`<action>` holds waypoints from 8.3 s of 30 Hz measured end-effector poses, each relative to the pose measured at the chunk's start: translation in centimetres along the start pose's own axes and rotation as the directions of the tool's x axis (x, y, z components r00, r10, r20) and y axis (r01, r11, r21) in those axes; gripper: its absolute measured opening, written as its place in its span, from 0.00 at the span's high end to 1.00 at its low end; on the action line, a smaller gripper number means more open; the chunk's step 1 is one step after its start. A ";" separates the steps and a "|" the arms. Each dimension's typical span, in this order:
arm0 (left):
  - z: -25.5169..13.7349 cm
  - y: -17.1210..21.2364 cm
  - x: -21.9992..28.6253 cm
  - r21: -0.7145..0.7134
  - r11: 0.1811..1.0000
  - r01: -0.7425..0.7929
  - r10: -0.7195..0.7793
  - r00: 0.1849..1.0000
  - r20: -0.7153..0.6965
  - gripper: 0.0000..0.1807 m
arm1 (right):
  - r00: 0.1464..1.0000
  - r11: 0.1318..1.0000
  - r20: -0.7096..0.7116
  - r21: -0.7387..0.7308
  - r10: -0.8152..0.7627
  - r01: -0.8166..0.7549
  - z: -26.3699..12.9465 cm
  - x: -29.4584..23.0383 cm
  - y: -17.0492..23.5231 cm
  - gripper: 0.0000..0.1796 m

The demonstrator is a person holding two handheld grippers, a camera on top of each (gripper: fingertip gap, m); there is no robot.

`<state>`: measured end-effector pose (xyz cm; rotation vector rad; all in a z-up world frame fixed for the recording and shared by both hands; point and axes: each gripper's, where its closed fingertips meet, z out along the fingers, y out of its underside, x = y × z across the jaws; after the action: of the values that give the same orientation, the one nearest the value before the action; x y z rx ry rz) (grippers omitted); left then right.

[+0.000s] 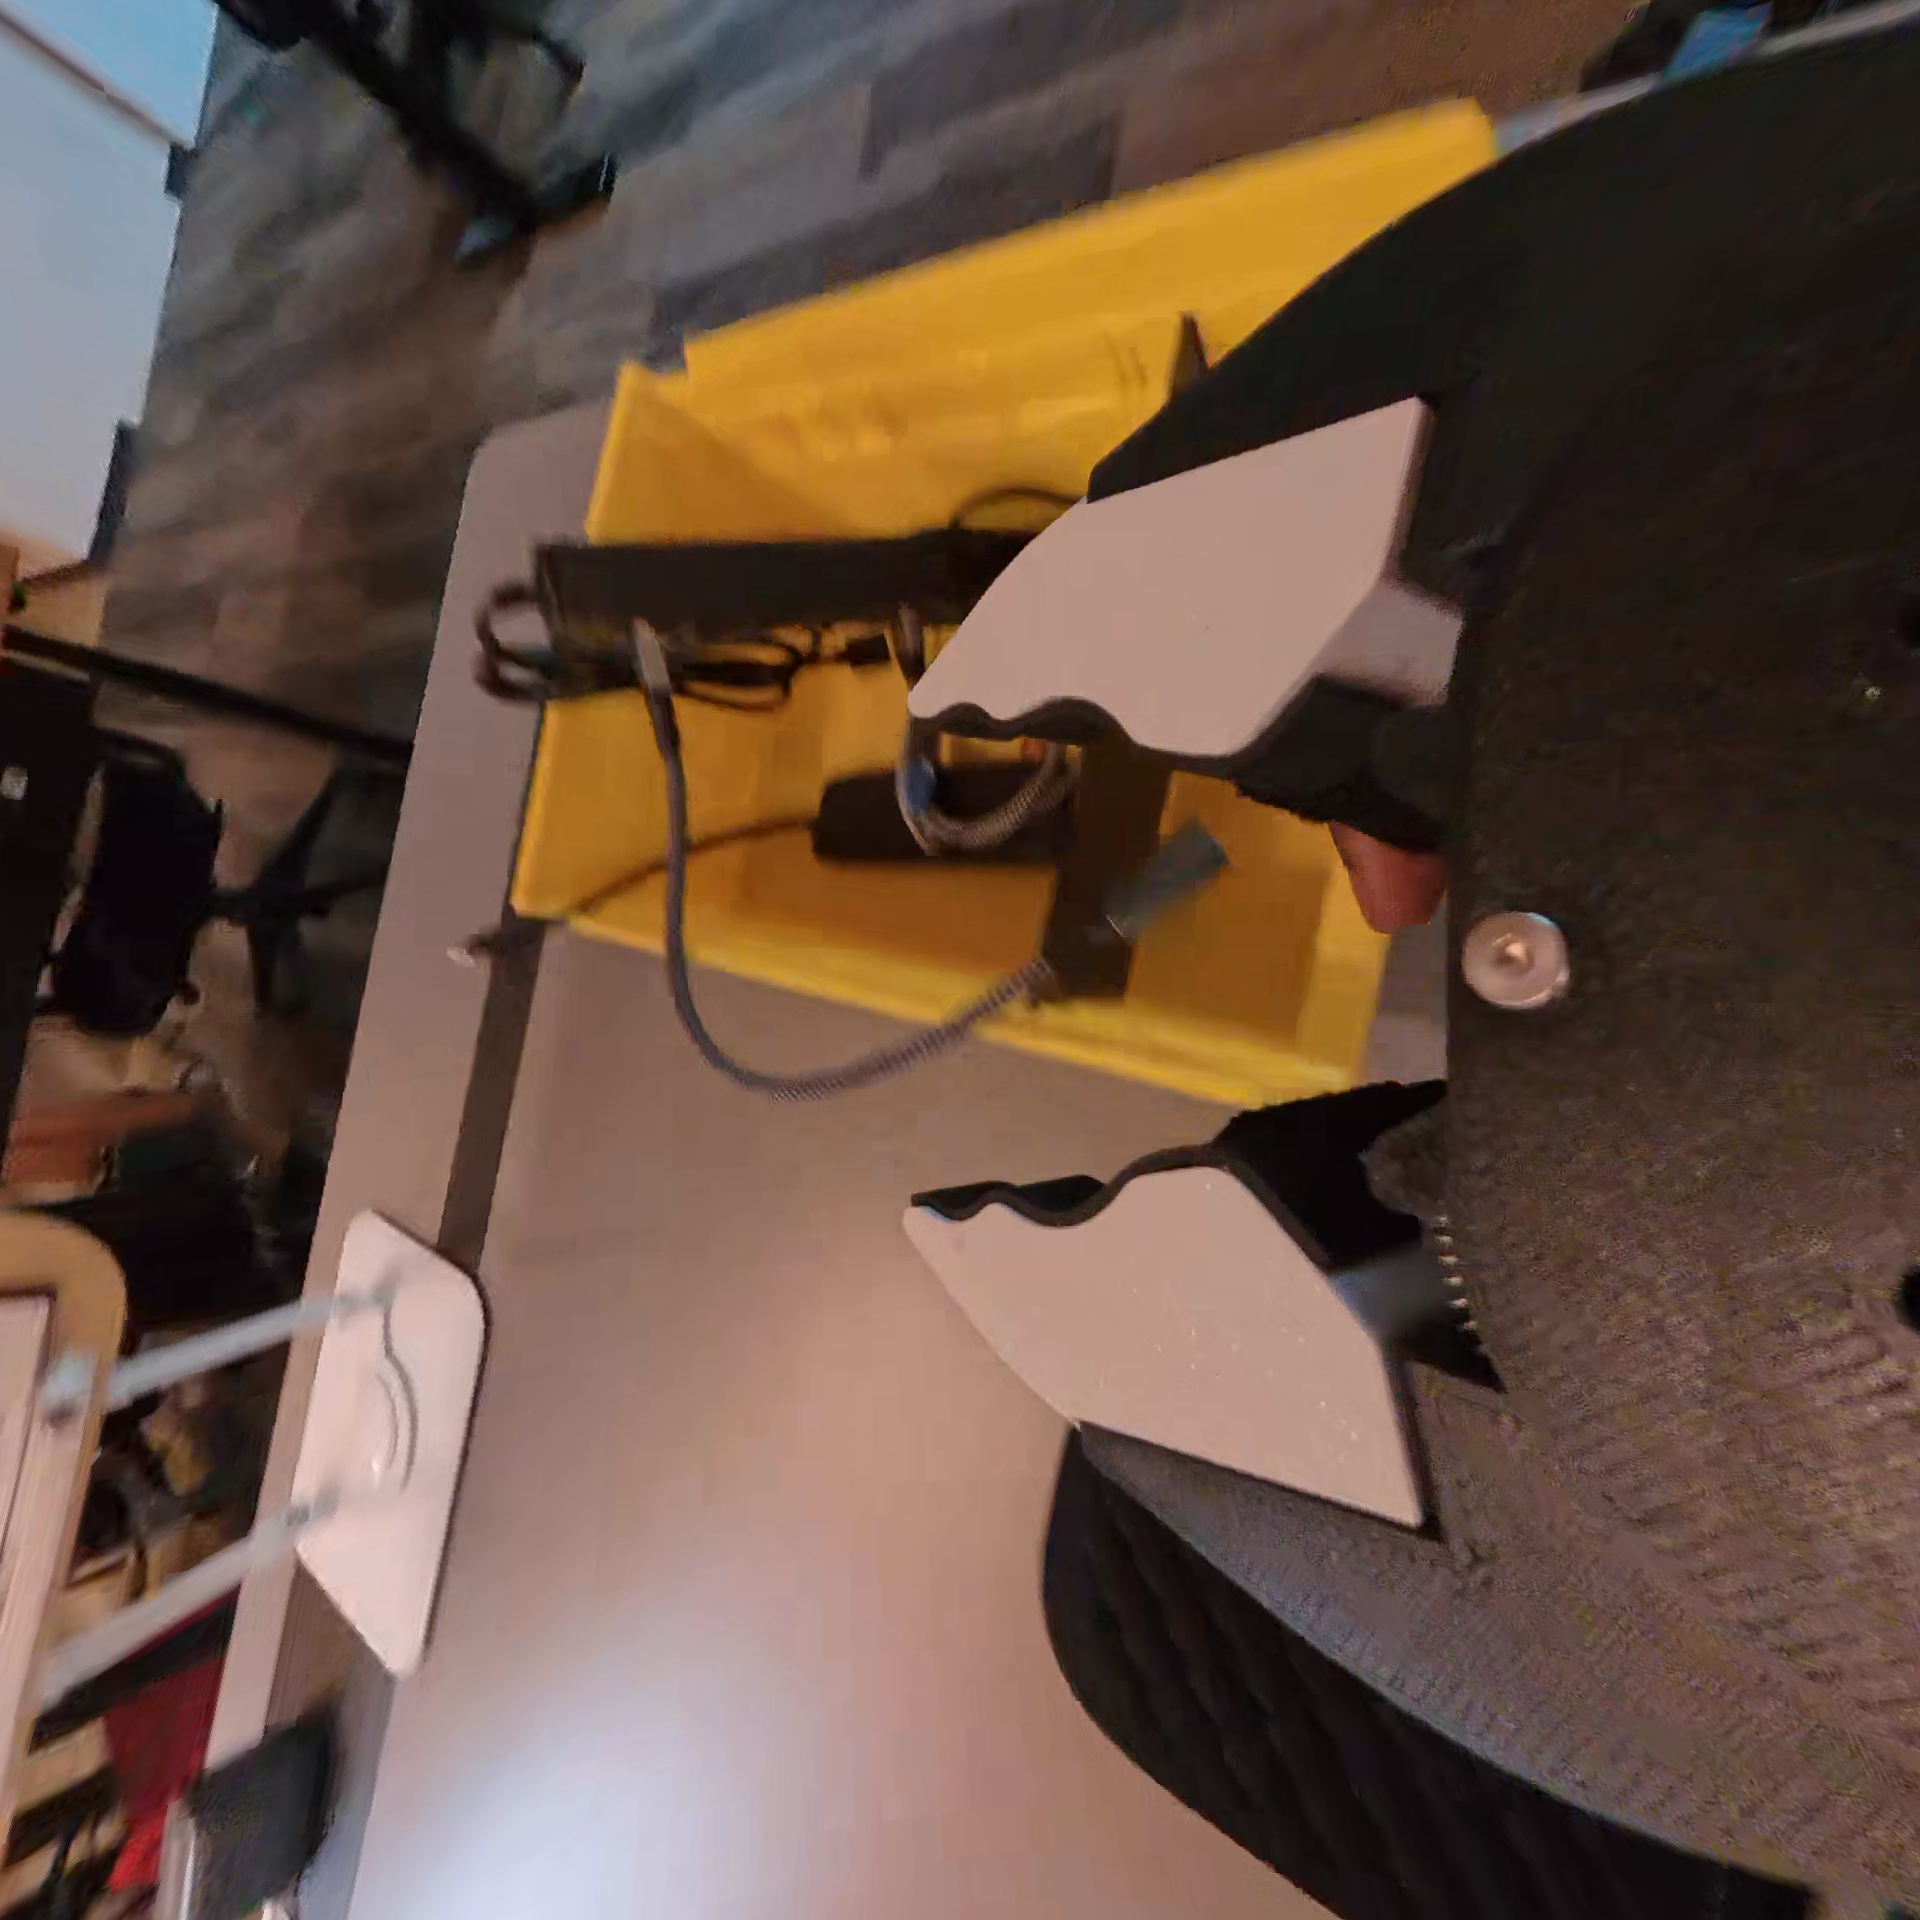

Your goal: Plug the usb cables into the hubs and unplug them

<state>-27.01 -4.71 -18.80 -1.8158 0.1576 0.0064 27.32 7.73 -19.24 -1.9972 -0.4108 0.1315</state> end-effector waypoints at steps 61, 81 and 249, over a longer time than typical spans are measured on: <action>14.7 2.0 18.6 -0.157 0.986 0.047 -0.103 0.924 -0.369 0.83 | 0.864 0.922 0.357 -0.019 -0.356 0.387 13.2 -31.0 1.0 0.79; 12.1 7.6 -1.0 -0.166 0.984 0.070 -0.068 0.998 0.016 0.93 | 0.864 0.896 0.235 0.118 -0.444 0.428 13.1 -35.7 -1.7 0.83; 17.8 4.5 -12.3 -0.336 0.798 0.501 -0.375 0.848 0.374 0.82 | 0.793 0.687 0.310 0.705 -0.524 0.178 -2.1 -16.3 -5.2 0.52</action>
<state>-38.26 12.71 -26.45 -2.2241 -0.5279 -0.0278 11.41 2.40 -15.13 -1.1292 -0.9532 0.4739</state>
